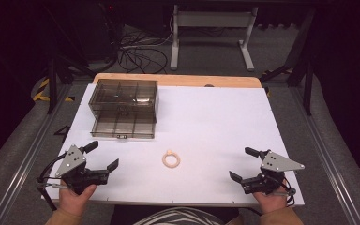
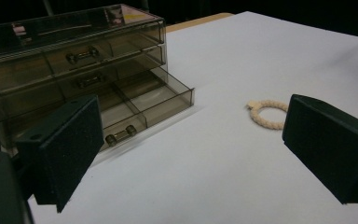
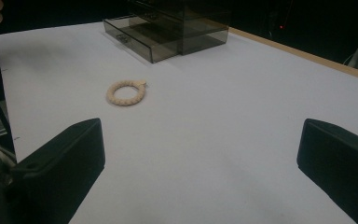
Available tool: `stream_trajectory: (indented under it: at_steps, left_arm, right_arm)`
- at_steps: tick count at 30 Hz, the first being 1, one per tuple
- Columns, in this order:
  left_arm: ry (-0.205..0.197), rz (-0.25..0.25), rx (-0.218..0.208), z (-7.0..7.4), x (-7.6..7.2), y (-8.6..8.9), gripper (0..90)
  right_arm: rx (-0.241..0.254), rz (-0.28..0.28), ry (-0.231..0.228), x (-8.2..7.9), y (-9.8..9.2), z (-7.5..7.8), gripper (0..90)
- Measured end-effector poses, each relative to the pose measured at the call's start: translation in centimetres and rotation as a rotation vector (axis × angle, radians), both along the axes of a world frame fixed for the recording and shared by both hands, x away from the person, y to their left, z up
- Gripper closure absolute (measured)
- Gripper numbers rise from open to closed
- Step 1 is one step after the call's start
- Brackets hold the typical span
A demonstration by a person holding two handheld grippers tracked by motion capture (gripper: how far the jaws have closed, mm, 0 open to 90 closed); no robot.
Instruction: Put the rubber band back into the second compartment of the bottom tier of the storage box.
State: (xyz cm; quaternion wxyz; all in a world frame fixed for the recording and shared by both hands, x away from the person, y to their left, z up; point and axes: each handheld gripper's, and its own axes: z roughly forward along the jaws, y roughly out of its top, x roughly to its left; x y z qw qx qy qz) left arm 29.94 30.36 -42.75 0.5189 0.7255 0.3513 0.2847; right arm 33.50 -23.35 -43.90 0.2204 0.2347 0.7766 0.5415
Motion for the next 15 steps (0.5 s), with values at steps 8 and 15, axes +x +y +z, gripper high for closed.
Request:
stream_trajectory:
  at_steps: [8,15]
  left_arm:
    - [0.020,-0.039,0.000,0.8,0.7,-0.9,6.1]
    - [0.035,-0.071,0.019,1.3,1.5,-2.2,6.2]
  right_arm:
    - [-0.002,0.001,0.005,-0.1,0.0,0.0,1.5]
    - [-0.003,0.007,0.008,-0.1,0.1,-0.1,1.6]
